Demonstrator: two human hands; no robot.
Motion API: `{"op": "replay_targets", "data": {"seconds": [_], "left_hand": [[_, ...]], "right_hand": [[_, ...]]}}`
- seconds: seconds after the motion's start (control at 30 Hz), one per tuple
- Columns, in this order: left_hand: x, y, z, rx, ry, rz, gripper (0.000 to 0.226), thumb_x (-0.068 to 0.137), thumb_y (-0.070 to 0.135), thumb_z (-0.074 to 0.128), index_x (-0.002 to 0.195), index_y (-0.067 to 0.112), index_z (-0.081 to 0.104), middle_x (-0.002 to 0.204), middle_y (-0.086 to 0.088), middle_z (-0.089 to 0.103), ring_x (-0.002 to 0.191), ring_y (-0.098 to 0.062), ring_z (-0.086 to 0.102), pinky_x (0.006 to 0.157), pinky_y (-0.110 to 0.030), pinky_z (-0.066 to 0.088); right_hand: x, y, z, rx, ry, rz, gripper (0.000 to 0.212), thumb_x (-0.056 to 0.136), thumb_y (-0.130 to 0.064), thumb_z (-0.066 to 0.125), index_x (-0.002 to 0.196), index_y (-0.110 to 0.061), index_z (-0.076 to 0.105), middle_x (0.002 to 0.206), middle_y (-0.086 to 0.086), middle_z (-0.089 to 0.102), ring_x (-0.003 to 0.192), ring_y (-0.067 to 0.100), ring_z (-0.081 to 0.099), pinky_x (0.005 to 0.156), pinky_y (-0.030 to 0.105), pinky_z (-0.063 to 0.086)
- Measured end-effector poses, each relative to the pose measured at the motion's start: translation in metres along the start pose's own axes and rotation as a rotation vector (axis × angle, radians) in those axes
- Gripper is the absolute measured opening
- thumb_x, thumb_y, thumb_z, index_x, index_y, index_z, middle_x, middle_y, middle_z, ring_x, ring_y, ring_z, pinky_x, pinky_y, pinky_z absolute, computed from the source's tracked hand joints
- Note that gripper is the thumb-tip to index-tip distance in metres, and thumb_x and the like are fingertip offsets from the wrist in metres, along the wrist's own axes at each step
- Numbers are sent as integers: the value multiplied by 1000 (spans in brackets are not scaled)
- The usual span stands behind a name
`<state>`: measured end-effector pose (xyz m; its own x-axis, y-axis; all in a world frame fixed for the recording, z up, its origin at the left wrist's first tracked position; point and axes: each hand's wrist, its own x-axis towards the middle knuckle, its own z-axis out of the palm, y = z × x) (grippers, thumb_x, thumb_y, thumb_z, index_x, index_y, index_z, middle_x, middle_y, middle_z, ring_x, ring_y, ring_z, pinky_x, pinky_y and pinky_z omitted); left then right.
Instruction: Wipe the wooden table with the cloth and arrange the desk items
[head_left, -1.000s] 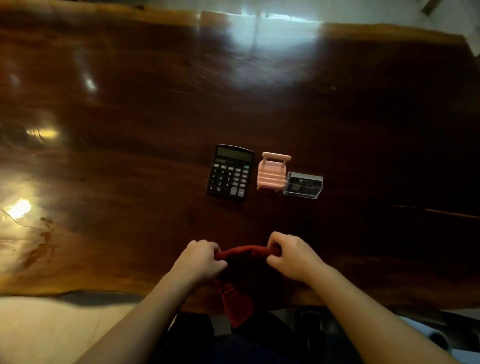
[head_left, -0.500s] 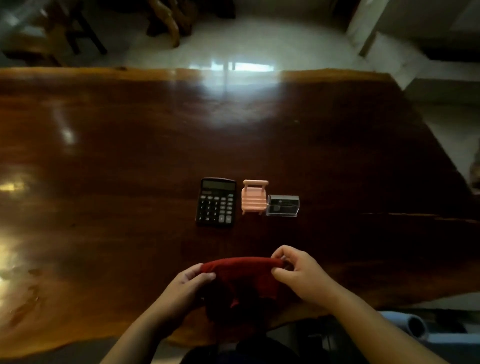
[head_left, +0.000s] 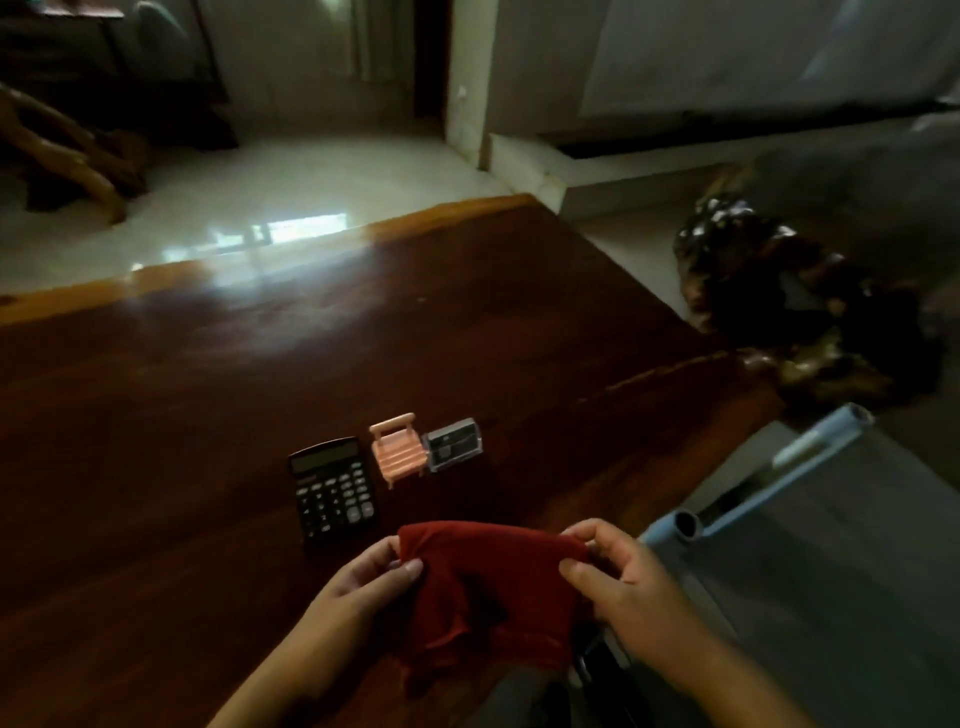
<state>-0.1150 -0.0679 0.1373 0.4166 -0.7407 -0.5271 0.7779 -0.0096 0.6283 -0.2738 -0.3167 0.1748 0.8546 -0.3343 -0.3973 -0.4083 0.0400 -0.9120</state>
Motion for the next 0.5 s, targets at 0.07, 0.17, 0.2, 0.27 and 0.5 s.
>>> {"op": "replay_targets", "data": {"seconds": [0.07, 0.17, 0.2, 0.27, 0.5], "left_hand": [[8, 3, 24, 32, -70, -16, 28, 93, 11, 61, 119, 9, 70, 128, -25, 64, 117, -40, 63, 90, -46, 56], [26, -2, 63, 72, -139, -68, 27, 95, 13, 59, 120, 10, 69, 126, -25, 65, 113, -38, 66, 82, -41, 58], [33, -6, 77, 89, -160, -91, 27, 96, 14, 58, 120, 9, 69, 127, -25, 65, 111, -38, 67, 80, -41, 58], [50, -16, 103, 133, -202, -129, 27, 97, 14, 57, 122, 9, 67, 126, -26, 64, 100, -34, 71, 71, -38, 59], [110, -53, 206, 338, -256, -254, 29, 98, 14, 54, 124, 14, 66, 122, -20, 68, 109, -36, 67, 92, -49, 56]], "right_hand": [[-20, 5, -14, 73, 78, -13, 15, 97, -15, 64, 96, -28, 72, 89, -2, 73, 83, 20, 73, 70, 31, 58], [-48, 19, -37, 144, 255, -27, 21, 98, -3, 61, 97, -21, 73, 81, -2, 72, 70, 15, 70, 60, 27, 55], [-57, 26, -46, 164, 318, -37, 24, 97, -1, 61, 95, -21, 74, 82, 1, 72, 70, 17, 69, 60, 29, 55], [-74, 40, -64, 190, 418, -41, 29, 96, -1, 62, 91, -27, 75, 86, 7, 71, 75, 22, 69, 66, 37, 57], [-119, 90, -140, 422, 645, 83, 15, 97, -12, 62, 99, -21, 74, 90, 9, 76, 77, 22, 73, 58, 29, 56]]}}
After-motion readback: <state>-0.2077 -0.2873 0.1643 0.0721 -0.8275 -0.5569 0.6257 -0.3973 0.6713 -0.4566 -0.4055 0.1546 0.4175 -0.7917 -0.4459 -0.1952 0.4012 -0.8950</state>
